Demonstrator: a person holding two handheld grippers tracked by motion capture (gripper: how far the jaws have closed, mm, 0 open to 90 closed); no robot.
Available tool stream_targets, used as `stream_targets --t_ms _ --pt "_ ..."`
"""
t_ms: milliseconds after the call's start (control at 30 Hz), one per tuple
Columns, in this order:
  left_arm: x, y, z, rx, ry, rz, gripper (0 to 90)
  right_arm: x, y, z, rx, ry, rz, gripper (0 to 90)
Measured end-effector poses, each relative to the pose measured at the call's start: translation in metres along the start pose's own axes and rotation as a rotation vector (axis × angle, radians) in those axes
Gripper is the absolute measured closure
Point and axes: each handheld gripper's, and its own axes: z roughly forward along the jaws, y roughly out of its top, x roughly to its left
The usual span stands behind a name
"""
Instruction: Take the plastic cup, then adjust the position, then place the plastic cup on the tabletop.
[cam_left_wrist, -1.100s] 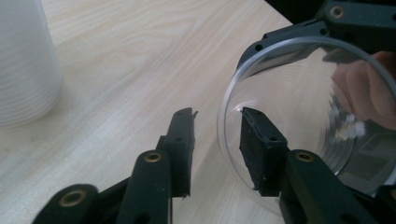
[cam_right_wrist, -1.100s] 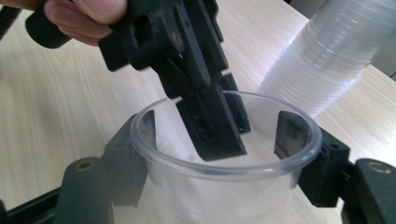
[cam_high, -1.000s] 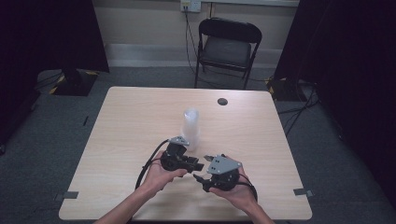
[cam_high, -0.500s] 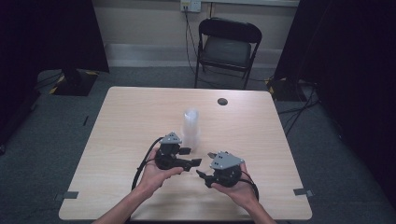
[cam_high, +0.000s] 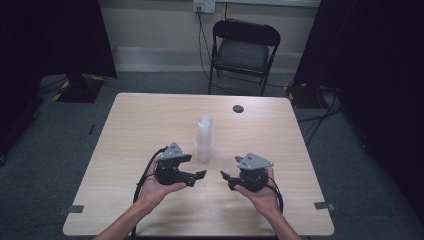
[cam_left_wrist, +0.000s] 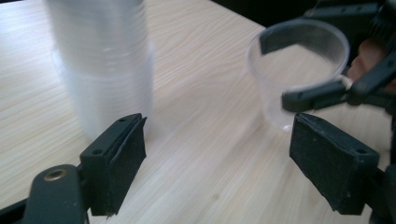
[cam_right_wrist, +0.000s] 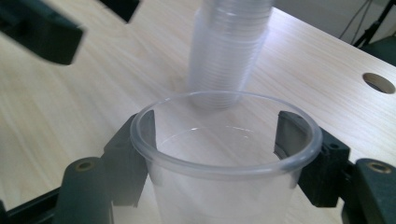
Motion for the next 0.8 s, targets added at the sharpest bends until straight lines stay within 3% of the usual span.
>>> stream_targets --t_ms 67,200,300,500,567,667,800 --pt "0.004 -0.004 -0.004 -0.013 0.009 -0.017 17.9 -0.001 0.0 0.0 -0.001 -0.005 0.007 29.4" --pt "0.01 -0.008 -0.012 0.013 0.063 -0.033 15.6 -0.004 0.003 0.0 -0.002 -0.012 0.014 29.4" --pt "0.011 -0.012 -0.017 0.023 0.059 -0.016 15.6 -0.008 0.005 0.001 -0.009 -0.014 0.026 29.4" --pt "0.014 -0.021 -0.026 -0.008 0.029 0.043 15.6 -0.017 0.013 0.007 -0.031 -0.02 0.064 29.4" --pt "0.015 -0.023 -0.028 -0.039 0.057 0.041 15.5 -0.021 0.016 0.008 -0.033 -0.022 0.087 29.3" --pt "0.017 -0.025 -0.029 -0.014 0.08 0.062 15.5 -0.027 0.018 0.01 -0.044 -0.032 0.116 29.3" --pt "0.019 -0.032 -0.025 -0.011 0.098 0.049 15.6 -0.034 0.021 0.01 -0.062 -0.043 0.149 29.3"
